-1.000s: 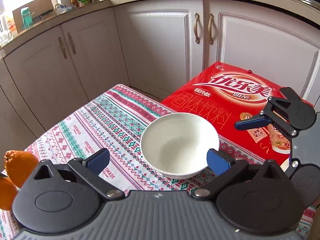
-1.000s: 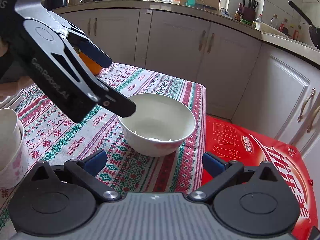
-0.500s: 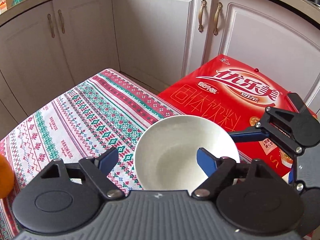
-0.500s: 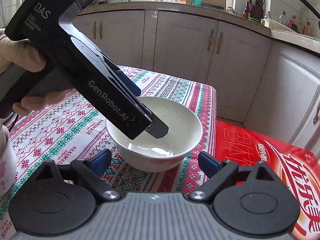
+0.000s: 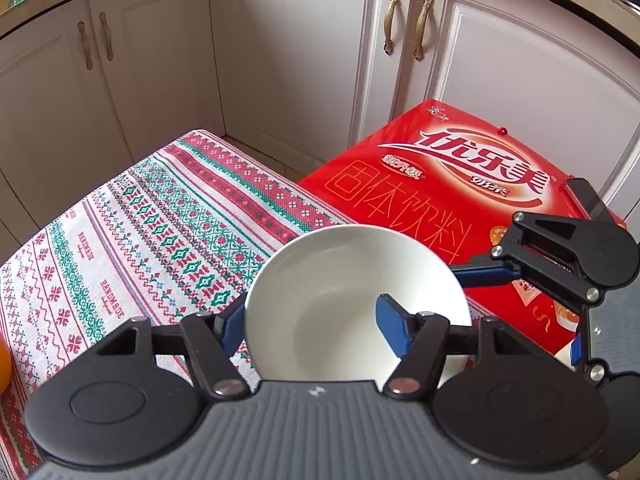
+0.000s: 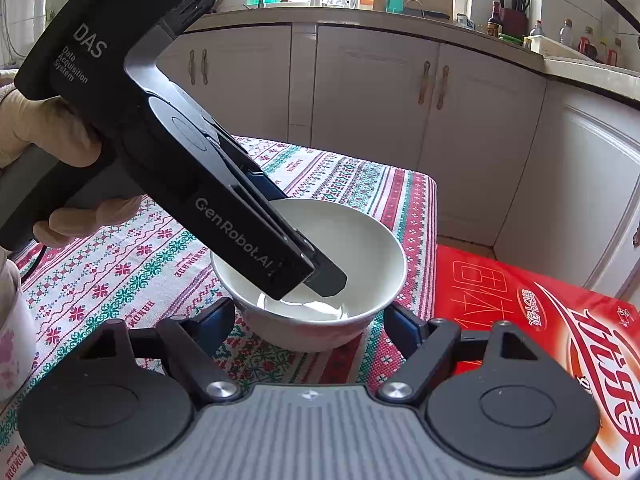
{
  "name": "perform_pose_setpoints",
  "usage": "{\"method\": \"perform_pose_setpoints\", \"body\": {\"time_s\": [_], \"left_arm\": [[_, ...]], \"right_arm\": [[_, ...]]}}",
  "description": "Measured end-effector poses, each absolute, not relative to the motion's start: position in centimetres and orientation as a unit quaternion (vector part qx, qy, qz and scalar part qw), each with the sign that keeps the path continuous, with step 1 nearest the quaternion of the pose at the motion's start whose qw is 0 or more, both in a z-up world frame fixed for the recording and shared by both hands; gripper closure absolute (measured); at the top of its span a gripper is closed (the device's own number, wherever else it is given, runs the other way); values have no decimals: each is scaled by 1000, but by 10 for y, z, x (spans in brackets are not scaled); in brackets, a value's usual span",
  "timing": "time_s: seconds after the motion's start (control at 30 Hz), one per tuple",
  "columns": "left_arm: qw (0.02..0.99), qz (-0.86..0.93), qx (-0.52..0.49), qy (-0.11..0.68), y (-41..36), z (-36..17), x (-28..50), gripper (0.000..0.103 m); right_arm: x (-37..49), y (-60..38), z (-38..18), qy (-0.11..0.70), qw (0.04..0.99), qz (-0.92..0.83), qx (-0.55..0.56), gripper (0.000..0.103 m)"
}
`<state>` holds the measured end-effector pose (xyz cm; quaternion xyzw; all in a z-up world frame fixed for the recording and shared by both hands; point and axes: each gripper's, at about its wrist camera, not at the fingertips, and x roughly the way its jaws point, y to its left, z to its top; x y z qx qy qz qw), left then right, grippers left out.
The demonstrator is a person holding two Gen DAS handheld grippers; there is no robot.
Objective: Organize plates and bowls
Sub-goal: 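Grip the white bowl rim with the left tool while the right tool grips its other rim, then lift and carry the bowl with the left tool while the right tool carries too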
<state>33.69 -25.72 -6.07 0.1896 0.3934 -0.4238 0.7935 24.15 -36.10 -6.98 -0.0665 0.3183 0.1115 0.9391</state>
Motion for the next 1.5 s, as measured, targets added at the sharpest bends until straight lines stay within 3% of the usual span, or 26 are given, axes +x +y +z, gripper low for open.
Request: {"method": "perform_pose_setpoints", "body": {"time_s": [0.6, 1.5], "left_arm": [[798, -431, 194, 374, -237, -32, 300, 37], [841, -403, 179, 313, -149, 28, 189, 37]], "right_arm": [[213, -345, -43, 326, 936, 118, -69, 18], [109, -274, 20, 291, 938, 161, -95, 18]]}}
